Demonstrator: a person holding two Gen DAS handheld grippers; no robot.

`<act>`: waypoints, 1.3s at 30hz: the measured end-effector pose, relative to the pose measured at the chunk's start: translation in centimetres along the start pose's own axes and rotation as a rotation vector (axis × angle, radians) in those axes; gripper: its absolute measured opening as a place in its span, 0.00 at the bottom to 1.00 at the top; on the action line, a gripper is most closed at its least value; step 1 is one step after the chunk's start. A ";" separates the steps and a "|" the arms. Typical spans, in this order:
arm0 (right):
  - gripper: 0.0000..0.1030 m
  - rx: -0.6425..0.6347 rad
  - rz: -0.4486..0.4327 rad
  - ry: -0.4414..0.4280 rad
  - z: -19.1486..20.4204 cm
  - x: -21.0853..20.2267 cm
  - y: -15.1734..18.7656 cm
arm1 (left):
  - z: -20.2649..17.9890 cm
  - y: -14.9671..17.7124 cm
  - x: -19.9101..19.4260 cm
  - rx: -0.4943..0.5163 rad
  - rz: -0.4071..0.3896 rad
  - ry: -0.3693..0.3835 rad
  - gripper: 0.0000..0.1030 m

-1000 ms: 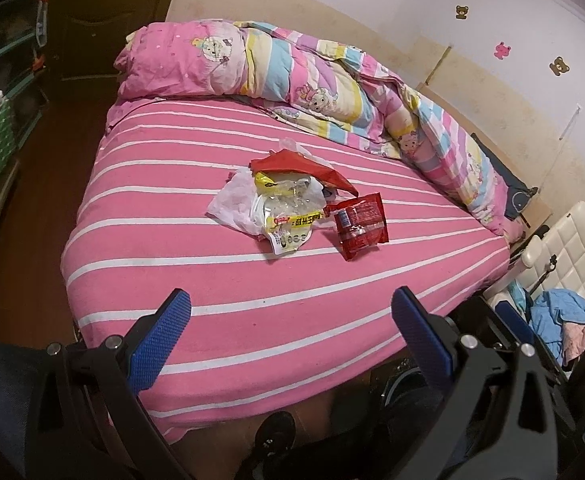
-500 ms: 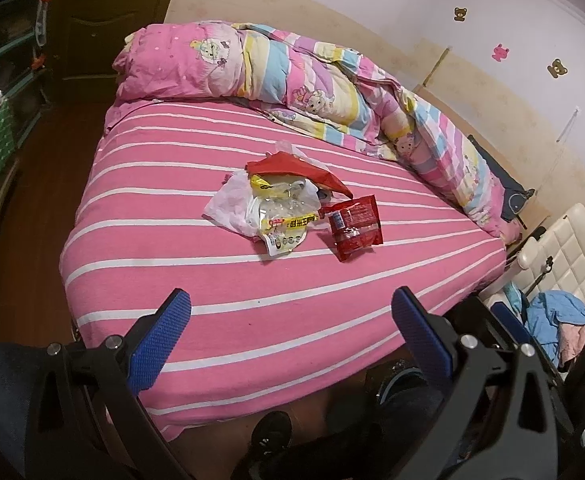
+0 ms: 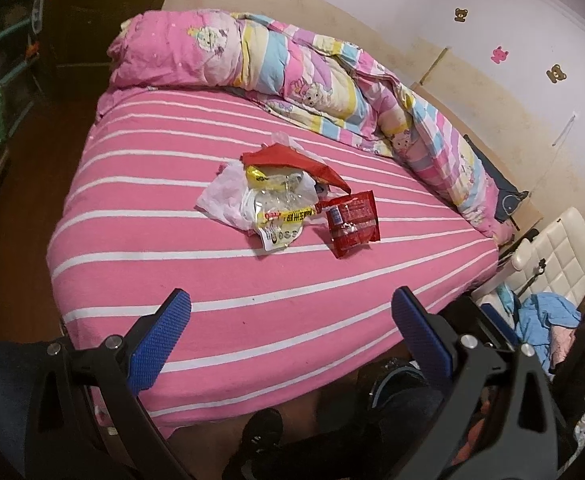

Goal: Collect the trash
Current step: 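Approach the pile of trash on the bed with both tools open, then grasp the red snack bag with the right tool while the left tool grasps the clear yellow-labelled bag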

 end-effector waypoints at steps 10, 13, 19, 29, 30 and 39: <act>0.95 0.063 0.058 -0.043 -3.1 4.7 2.0 | 1.0 1.6 5.1 -0.047 0.063 0.064 0.95; 0.95 0.074 0.072 -0.071 -4.0 6.8 2.1 | 1.4 1.5 7.2 -0.076 0.073 0.096 0.95; 0.95 0.069 0.079 -0.103 -5.9 11.6 2.0 | 1.3 0.7 11.8 -0.072 0.088 0.145 0.95; 0.95 0.205 0.158 -0.135 -8.6 18.8 3.0 | 1.8 0.2 18.4 -0.081 0.140 0.210 0.94; 0.95 0.217 0.167 -0.131 -9.0 19.3 3.1 | 1.8 0.3 18.8 -0.085 0.147 0.211 0.93; 0.84 0.322 0.190 -0.115 -11.8 23.2 2.4 | 1.5 1.8 22.4 -0.116 0.215 0.234 0.69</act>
Point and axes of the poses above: each gripper's, at about its wrist camera, not at the fingertips, and x roughly the way its jaws point, z to its left, y to its underside, the point moved 10 cm from there along x, roughly the way its jaws point, and after that the axes turned 8 degrees about -z, right-handed, at the moved point
